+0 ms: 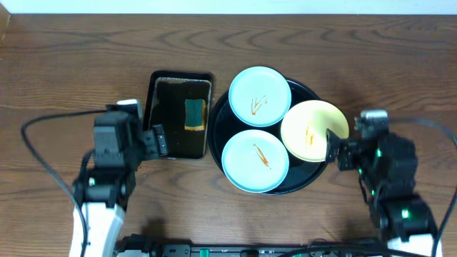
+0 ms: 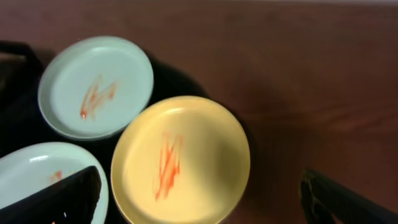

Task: Clean dirty plates on tray and stack at the side
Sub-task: 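Move the left gripper over the sponge in the black tray, then lower the left gripper and grasp the green-orange sponge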

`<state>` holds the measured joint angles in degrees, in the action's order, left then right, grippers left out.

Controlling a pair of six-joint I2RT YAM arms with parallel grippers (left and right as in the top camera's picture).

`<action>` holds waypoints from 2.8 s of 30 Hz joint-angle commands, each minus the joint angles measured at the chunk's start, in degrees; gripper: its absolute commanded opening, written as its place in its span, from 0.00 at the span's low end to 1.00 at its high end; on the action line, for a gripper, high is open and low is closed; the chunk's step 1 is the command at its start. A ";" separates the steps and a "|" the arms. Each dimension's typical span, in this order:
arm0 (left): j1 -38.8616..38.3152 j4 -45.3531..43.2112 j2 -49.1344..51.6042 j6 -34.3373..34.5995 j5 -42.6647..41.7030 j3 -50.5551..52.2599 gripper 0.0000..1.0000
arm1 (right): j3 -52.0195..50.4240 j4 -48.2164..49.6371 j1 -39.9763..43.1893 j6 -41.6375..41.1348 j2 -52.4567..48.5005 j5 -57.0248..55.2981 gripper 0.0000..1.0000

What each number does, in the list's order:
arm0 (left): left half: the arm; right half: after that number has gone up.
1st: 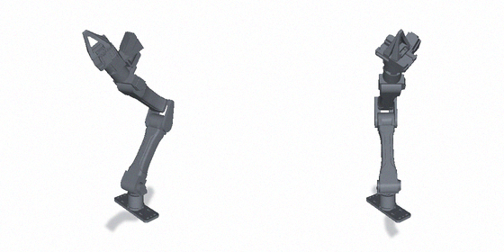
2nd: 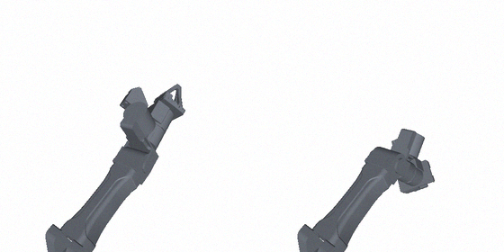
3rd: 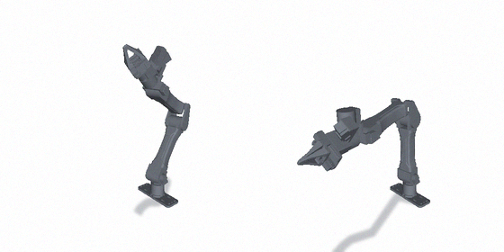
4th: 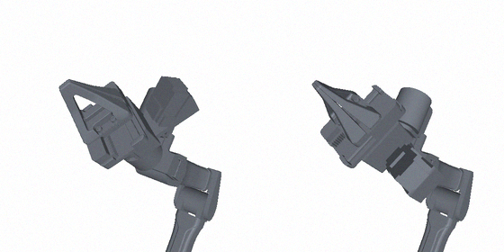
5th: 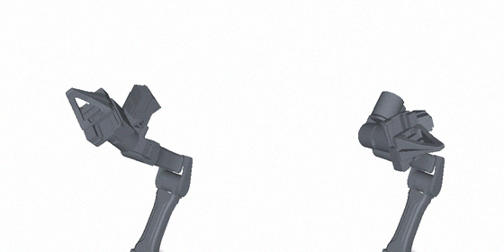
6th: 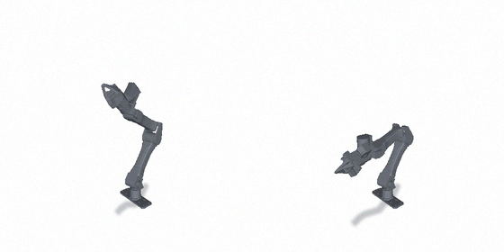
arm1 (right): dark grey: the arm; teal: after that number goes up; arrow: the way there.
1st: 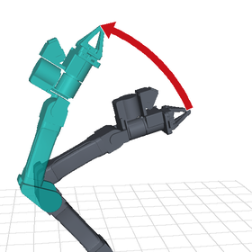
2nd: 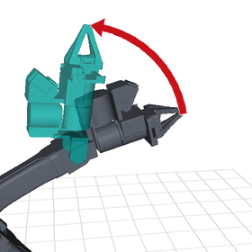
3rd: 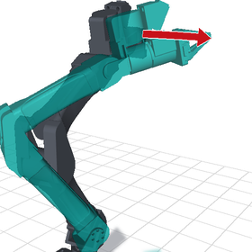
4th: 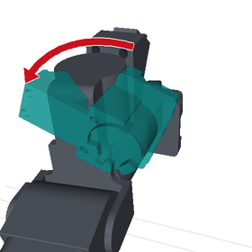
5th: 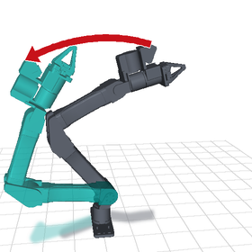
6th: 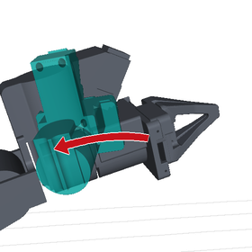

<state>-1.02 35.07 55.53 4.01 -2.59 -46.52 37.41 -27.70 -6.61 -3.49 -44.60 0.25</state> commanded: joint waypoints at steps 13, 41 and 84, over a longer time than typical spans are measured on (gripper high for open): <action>-0.02 8.17 5.46 -0.31 -10.01 -8.90 0.89 | 16.92 -13.27 -0.52 0.39 -14.45 4.55 0.99; -10.78 -12.39 36.35 6.16 4.83 -19.50 0.82 | 16.92 -13.44 -0.44 -2.27 -14.67 -0.20 0.99; -15.17 -13.33 51.58 11.47 4.55 -19.02 0.43 | 16.92 -13.92 -0.44 -2.25 -14.67 -0.20 0.99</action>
<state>-16.10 21.78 106.26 15.20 1.34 -64.75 53.10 -41.54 -6.61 -5.02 -59.31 0.40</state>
